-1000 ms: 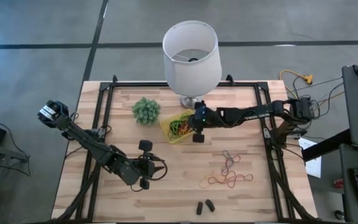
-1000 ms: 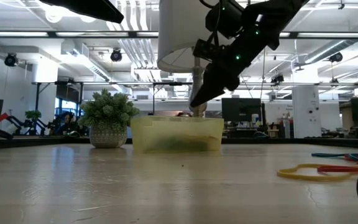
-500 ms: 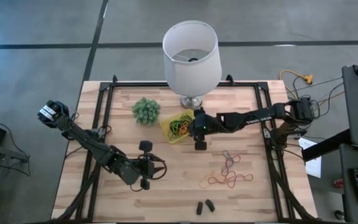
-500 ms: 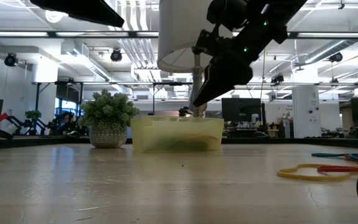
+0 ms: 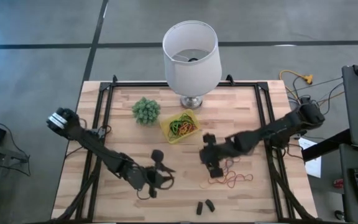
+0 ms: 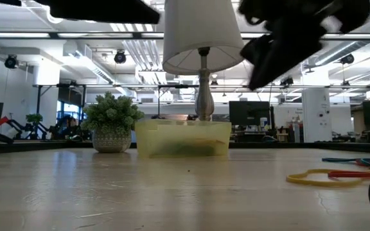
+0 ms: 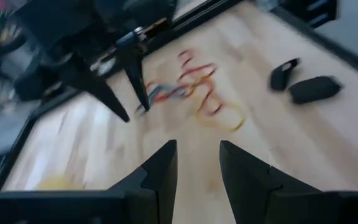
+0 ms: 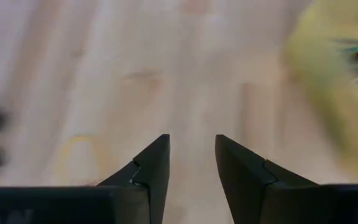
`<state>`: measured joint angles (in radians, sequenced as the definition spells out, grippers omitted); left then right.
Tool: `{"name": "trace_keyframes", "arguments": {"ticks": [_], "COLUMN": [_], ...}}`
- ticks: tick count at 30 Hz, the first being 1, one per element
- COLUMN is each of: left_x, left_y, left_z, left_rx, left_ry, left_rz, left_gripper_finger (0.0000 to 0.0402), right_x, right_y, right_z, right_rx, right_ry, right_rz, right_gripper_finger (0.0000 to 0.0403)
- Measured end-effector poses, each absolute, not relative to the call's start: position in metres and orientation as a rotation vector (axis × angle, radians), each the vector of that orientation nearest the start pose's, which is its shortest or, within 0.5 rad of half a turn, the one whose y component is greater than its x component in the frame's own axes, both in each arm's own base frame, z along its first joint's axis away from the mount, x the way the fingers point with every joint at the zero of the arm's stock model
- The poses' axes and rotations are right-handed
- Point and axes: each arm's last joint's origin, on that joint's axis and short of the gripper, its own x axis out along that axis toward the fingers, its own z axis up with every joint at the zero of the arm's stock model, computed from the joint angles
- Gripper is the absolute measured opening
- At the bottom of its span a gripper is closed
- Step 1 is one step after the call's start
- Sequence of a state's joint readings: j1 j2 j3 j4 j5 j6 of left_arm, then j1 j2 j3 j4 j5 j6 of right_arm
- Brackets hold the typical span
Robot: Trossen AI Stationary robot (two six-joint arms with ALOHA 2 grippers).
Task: Pick and place rubber bands into bin
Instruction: Put the right black rubber band into the yellow bin
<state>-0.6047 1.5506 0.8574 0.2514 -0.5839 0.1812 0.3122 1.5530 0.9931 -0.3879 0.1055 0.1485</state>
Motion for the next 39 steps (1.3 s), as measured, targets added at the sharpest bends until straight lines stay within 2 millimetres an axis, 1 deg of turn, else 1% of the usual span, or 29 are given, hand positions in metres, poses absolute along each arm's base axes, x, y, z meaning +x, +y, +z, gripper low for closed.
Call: {"name": "trace_keyframes", "arguments": {"ticks": [4, 9, 13, 17, 22, 27, 31, 33, 37, 39], "left_x": [0.298, 0.328, 0.350, 0.364, 0.371, 0.372, 0.376, 0.381, 0.382, 0.379], "left_y": [-0.183, -0.186, -0.185, -0.183, -0.187, -0.190, -0.193, -0.196, -0.196, -0.193], "left_z": [0.204, 0.195, 0.192, 0.192, 0.189, 0.185, 0.180, 0.178, 0.178, 0.181], "left_rx": [0.506, 0.516, 0.487, 0.468, 0.447, 0.429, 0.425, 0.425, 0.429, 0.440], "left_ry": [0.311, 0.312, 0.308, 0.333, 0.397, 0.396, 0.401, 0.399, 0.419, 0.468], "left_rz": [-0.127, -0.205, -0.288, -0.384, -0.548, -0.640, -0.666, -0.665, -0.662, -0.638], "left_gripper_finger": [0.0105, 0.0105, 0.0105, 0.0105, 0.0105, 0.0105, 0.0105, 0.0105, 0.0105, 0.0105], "right_x": [0.281, 0.260, 0.244, 0.229, 0.213, 0.201, 0.195, 0.195, 0.197, 0.198], "right_y": [0.126, 0.160, 0.182, 0.197, 0.209, 0.215, 0.215, 0.214, 0.216, 0.219], "right_z": [0.208, 0.207, 0.207, 0.205, 0.200, 0.188, 0.181, 0.179, 0.173, 0.171], "right_rx": [-0.032, -0.043, -0.059, -0.064, -0.030, 0.016, 0.056, 0.076, 0.150, 0.196], "right_ry": [0.972, 0.960, 0.927, 0.900, 0.876, 0.845, 0.850, 0.827, 0.762, 0.732], "right_rz": [0.144, 0.103, 0.070, 0.036, 0.015, 0.004, -0.019, -0.031, 0.002, 0.043], "right_gripper_finger": [0.0116, 0.0108, 0.0102, 0.0096, 0.0088, 0.0081, 0.0075, 0.0073, 0.0073, 0.0076]}}
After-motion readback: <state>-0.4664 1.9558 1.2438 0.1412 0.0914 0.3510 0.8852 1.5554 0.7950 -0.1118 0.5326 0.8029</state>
